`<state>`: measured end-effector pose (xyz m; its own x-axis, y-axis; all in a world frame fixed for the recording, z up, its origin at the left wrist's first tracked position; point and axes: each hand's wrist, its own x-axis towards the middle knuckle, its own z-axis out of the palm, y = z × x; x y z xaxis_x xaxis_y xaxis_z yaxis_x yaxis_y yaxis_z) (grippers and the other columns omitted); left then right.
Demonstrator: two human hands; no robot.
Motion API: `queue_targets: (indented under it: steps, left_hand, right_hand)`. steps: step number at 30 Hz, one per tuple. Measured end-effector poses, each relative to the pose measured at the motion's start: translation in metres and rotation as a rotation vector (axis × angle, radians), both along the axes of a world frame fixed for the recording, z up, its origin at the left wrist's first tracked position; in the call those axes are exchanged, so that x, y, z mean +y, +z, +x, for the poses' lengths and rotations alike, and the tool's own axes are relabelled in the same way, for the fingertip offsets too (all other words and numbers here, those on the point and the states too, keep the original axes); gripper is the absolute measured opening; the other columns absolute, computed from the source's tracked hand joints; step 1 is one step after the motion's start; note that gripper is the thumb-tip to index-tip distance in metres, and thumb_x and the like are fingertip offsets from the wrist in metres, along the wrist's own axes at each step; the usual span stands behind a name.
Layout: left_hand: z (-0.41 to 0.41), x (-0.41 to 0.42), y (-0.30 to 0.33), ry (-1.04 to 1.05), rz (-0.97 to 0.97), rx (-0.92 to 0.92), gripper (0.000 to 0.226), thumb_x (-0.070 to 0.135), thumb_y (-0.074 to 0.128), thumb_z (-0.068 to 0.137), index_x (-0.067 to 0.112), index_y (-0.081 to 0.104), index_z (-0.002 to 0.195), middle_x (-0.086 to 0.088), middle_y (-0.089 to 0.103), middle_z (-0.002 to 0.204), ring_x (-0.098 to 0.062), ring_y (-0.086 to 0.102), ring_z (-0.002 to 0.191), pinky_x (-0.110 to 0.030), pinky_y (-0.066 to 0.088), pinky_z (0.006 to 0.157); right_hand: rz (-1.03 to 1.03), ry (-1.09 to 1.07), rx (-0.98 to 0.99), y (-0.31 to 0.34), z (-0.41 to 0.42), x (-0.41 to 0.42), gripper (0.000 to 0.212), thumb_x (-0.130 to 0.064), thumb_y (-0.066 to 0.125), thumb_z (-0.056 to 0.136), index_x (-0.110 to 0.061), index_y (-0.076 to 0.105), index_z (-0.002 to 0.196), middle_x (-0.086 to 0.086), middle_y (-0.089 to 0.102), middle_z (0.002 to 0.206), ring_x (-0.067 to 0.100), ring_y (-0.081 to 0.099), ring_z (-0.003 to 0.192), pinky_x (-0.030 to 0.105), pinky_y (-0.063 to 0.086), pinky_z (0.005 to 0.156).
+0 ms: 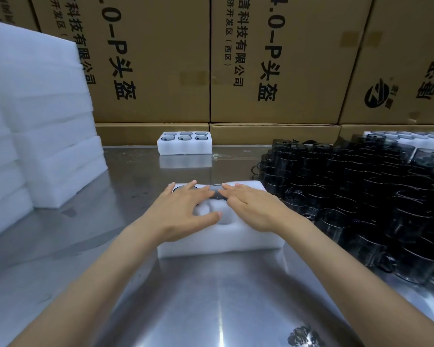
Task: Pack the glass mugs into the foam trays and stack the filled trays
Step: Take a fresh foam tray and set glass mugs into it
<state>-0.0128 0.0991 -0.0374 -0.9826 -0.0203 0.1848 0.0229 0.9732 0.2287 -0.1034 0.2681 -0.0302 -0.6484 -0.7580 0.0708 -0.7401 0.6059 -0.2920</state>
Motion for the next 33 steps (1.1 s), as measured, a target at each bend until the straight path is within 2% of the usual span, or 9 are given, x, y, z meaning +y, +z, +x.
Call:
queue_targets:
  steps: [7,10,13,15,17,21,23,26,33]
  left_hand:
    - [0.003,0.003,-0.007,0.019,-0.038,0.01,0.076,0.068,0.02,0.077,0.036,0.026,0.146,0.019,0.019,0.155,-0.002,0.005,0.144,-0.039,-0.001,0.118]
    - [0.007,0.004,-0.01,0.015,-0.013,0.127,0.072,0.065,0.022,0.08,0.034,0.032,0.145,0.02,0.028,0.151,-0.004,0.017,0.143,-0.036,0.008,0.118]
    - [0.013,0.006,-0.008,-0.032,0.05,0.407,0.054,0.053,0.032,0.083,0.028,0.06,0.123,0.016,0.062,0.119,-0.008,0.055,0.11,-0.029,0.038,0.095]
    - [0.018,0.009,-0.007,-0.062,0.022,0.521,0.041,0.044,0.036,0.085,0.023,0.069,0.1,0.012,0.066,0.096,-0.013,0.06,0.088,-0.031,0.045,0.078]
    - [0.019,0.011,-0.006,-0.08,-0.06,0.569,0.036,0.039,0.04,0.087,0.02,0.07,0.085,0.009,0.066,0.085,-0.018,0.061,0.078,-0.031,0.045,0.068]
    - [0.019,0.015,-0.004,-0.174,-0.181,0.537,0.035,0.039,0.044,0.087,0.019,0.07,0.076,0.006,0.064,0.076,-0.021,0.059,0.069,-0.024,0.037,0.064]
    - [0.018,0.016,-0.005,-0.231,-0.229,0.447,0.039,0.049,0.045,0.086,0.02,0.07,0.076,0.007,0.063,0.075,-0.019,0.055,0.07,-0.024,0.034,0.067]
    - [0.015,0.016,-0.007,-0.233,-0.342,0.308,0.054,0.063,0.041,0.086,0.019,0.067,0.071,0.004,0.059,0.07,-0.017,0.048,0.075,-0.03,0.039,0.077]
    - [0.014,0.015,-0.004,-0.253,-0.359,0.343,0.053,0.061,0.049,0.084,0.02,0.043,0.052,0.001,0.046,0.052,-0.02,0.042,0.068,-0.036,0.04,0.07]
  right_hand:
    - [-0.018,-0.024,0.049,-0.005,0.001,0.001,0.047,-0.031,0.021,0.1,-0.034,0.029,0.147,-0.019,0.016,0.156,0.005,0.012,0.144,0.034,0.017,0.112]
    - [-0.284,-0.124,0.04,-0.009,-0.003,0.003,0.044,-0.036,0.03,0.1,-0.03,0.04,0.142,-0.015,0.034,0.15,0.007,0.024,0.14,0.032,0.024,0.108]
    - [-0.522,-0.257,0.13,-0.002,-0.019,0.009,0.038,-0.03,0.042,0.097,-0.023,0.052,0.133,-0.007,0.053,0.137,0.015,0.041,0.129,0.031,0.035,0.1]
    - [-0.531,-0.366,0.227,0.009,-0.038,0.016,0.037,-0.027,0.046,0.095,-0.021,0.054,0.13,-0.004,0.054,0.132,0.019,0.046,0.122,0.034,0.04,0.092]
    - [-0.494,-0.471,0.257,0.021,-0.058,0.023,0.038,-0.026,0.047,0.095,-0.02,0.051,0.131,0.0,0.05,0.135,0.022,0.05,0.118,0.035,0.043,0.085]
    - [-0.303,-0.603,0.226,0.033,-0.091,0.026,0.042,-0.015,0.048,0.096,-0.018,0.043,0.137,0.006,0.047,0.136,0.029,0.054,0.112,0.039,0.046,0.082]
    - [-0.224,-0.622,0.217,0.031,-0.1,0.026,0.044,-0.011,0.049,0.095,-0.017,0.042,0.138,0.007,0.052,0.133,0.03,0.055,0.111,0.04,0.049,0.082]
    - [-0.118,-0.647,0.276,0.023,-0.106,0.027,0.047,-0.006,0.051,0.093,-0.019,0.041,0.137,0.008,0.06,0.121,0.03,0.058,0.103,0.035,0.046,0.068]
    - [-0.3,-0.589,0.453,0.027,-0.087,0.033,0.03,-0.019,0.055,0.094,-0.022,0.05,0.124,0.008,0.06,0.11,0.025,0.053,0.099,0.032,0.037,0.063]
